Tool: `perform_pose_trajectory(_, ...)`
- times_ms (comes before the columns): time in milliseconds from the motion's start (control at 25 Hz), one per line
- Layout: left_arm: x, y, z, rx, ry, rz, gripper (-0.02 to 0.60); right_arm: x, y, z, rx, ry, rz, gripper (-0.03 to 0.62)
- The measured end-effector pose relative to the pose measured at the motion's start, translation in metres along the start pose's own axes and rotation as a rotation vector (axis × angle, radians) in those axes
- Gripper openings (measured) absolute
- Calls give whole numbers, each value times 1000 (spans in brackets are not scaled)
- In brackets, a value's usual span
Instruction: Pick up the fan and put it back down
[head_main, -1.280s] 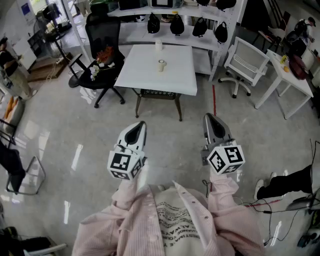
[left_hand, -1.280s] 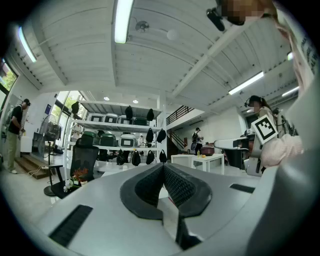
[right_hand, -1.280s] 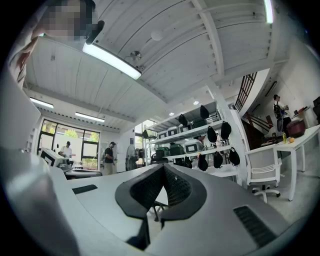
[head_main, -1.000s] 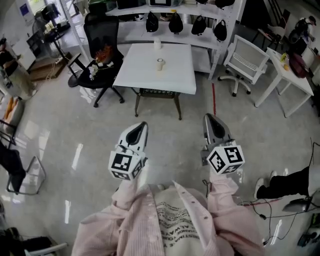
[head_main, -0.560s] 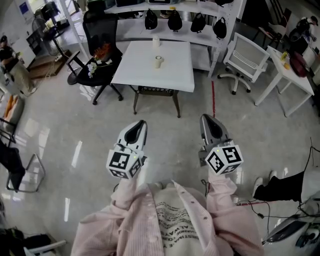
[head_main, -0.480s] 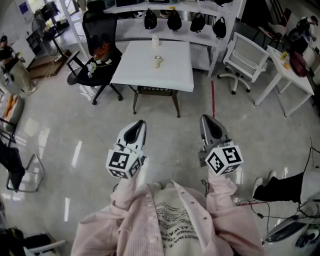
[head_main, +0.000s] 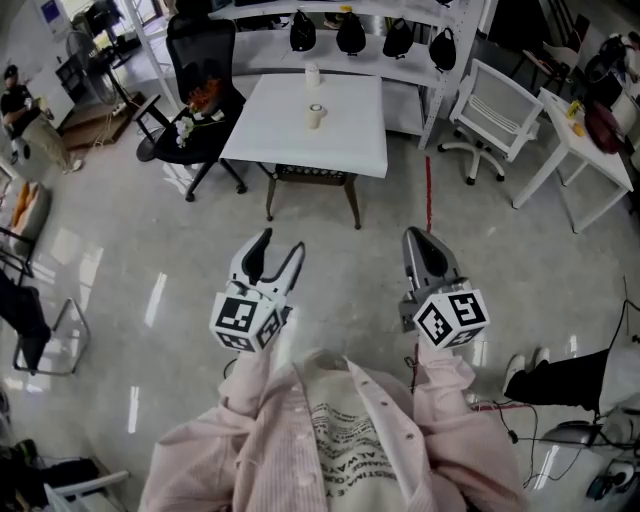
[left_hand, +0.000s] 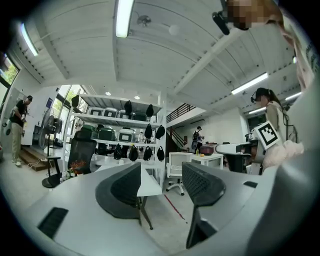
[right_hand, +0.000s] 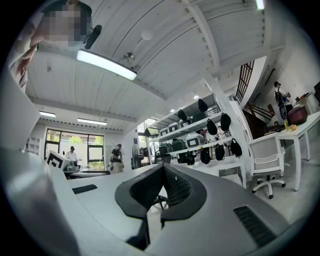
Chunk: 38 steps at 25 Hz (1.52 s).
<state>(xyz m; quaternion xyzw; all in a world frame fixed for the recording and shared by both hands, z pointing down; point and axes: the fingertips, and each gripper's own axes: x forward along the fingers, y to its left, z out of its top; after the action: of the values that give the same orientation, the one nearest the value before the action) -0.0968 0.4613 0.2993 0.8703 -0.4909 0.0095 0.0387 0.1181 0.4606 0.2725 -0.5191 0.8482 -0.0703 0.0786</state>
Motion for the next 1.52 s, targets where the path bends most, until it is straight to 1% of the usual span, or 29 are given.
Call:
perform_pose_trajectory(160, 1, 0, -5, 2, 7, 5, 235, 3, -2, -5, 8, 6, 14, 0)
perform_pose_trajectory(280, 2, 3, -7, -3, 14, 16, 249, 8, -3, -6, 12, 11, 21, 0)
perform_pose_trajectory(480, 6, 11, -11, -31, 23, 30, 250, 16, -4, -12, 22, 28, 26, 0)
perform_pose_trajectory(680, 21, 21, -27, -62, 36, 32, 250, 28, -15, -25, 36, 45, 15, 0)
perform_pose_trajectory(840, 47, 36, -39, -80, 48, 31, 249, 49, -33, -35, 44, 61, 3, 0)
perform_pose_trajectory(960, 71, 53, -46, -93, 65, 31, 249, 75, -47, -41, 45, 78, -1, 0)
perform_pose_trajectory(1160, 118, 89, -50, -91, 82, 46, 249, 123, -76, -48, 56, 89, -23, 0)
perform_pose_trajectory(1360, 159, 117, -46, -82, 106, 42, 249, 164, -100, -49, 74, 100, -46, 0)
perform_pose_trajectory(1520, 185, 134, -49, -103, 126, 32, 249, 190, -111, -51, 87, 114, -55, 0)
